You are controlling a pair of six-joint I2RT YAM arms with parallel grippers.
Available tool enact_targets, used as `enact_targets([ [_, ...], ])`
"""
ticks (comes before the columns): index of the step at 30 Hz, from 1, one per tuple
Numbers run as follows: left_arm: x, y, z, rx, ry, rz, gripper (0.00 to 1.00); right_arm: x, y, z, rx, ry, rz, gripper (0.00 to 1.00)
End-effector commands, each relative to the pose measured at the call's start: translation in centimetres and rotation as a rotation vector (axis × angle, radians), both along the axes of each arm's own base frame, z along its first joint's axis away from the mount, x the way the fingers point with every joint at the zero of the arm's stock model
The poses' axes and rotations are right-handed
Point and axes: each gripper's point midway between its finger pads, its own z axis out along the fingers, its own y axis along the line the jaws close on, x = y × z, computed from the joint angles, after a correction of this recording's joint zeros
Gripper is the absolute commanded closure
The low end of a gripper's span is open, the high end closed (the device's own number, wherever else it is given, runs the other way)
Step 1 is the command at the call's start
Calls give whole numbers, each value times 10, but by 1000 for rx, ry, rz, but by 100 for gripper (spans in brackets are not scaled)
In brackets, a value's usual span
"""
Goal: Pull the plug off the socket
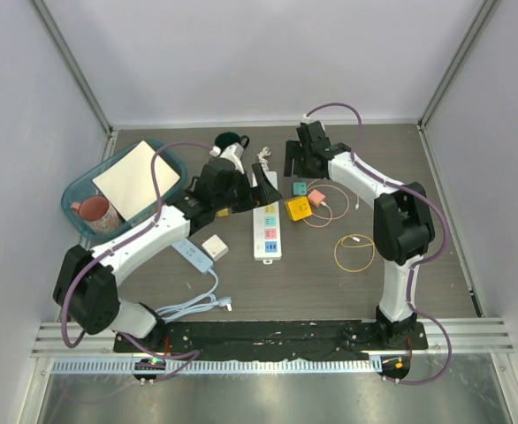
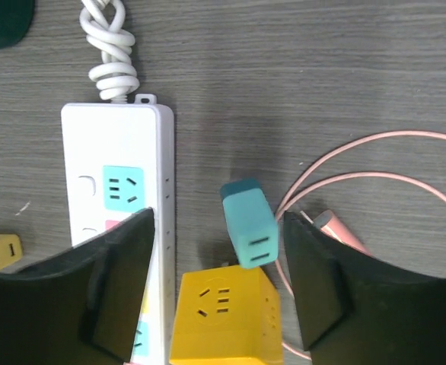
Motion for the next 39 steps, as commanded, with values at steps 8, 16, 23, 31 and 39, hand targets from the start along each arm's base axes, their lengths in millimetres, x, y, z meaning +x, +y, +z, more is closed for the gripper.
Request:
enact_targets([
  [8,-36,39,5,90,-60,-25,11,-25,-77,95,-120,-151,-142,20],
  [16,-60,22,7,116,-110,-75,13,-141,-181,100,-232,-111,-494,25],
  [23,-78,-15,6,68,-110,-169,14,-191,-240,97,-321,-108,-654,29],
  [31,-86,-35,4,56,-105,-229,16,-205,-289,65,-451,3,-783,28],
  [39,-88,-50,-3,35,-79,-266,17,-156,-309,49,-353,12,-837,9],
])
